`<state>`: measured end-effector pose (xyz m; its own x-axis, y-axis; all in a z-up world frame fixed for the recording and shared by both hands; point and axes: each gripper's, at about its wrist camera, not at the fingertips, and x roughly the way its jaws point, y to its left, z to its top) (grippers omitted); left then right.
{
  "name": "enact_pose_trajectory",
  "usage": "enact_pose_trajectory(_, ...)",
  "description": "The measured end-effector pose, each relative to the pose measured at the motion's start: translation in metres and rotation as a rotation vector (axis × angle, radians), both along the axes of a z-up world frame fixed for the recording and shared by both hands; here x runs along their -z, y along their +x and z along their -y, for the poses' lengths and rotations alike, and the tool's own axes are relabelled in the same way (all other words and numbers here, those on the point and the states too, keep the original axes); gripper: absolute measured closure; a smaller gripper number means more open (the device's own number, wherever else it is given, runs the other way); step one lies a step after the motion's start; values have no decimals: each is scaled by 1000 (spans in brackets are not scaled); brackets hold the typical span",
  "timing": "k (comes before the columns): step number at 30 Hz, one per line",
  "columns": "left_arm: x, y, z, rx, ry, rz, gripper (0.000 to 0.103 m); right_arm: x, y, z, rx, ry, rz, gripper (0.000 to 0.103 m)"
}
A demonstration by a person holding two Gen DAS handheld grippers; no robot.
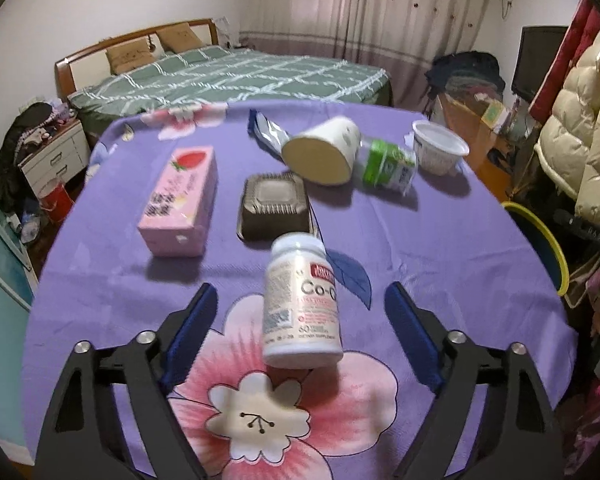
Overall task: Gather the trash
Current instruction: 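Grasp the white pill bottle with the left gripper, then carry the pill bottle over the bin and release it with the left gripper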
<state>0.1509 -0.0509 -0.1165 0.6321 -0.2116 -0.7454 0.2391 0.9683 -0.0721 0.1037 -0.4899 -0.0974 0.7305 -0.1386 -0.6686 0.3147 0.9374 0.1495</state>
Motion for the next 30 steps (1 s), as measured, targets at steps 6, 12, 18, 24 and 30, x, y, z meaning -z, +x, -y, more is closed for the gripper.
enact_pose_trajectory(6, 23, 7, 7, 2, 18, -57, 33, 3, 2, -1, -8, 5, -6, 68)
enact_pose_trajectory(12, 32, 12, 9, 2, 38, -82, 56, 5, 2, -1, -8, 7, -9, 68)
enact_pose_trajectory(18, 21, 4, 16, 50, 46, -45, 56, 4, 0, 0, -4, 6, 0, 68)
enact_pose_trajectory(24, -9, -2, 32, 123, 22, 13, 56, -1, -7, 5, 6, 8, 18, 68)
enact_pose_trajectory(30, -37, 3, 70, 207, -5, 57, 56, -4, -21, 20, 31, 14, 35, 68)
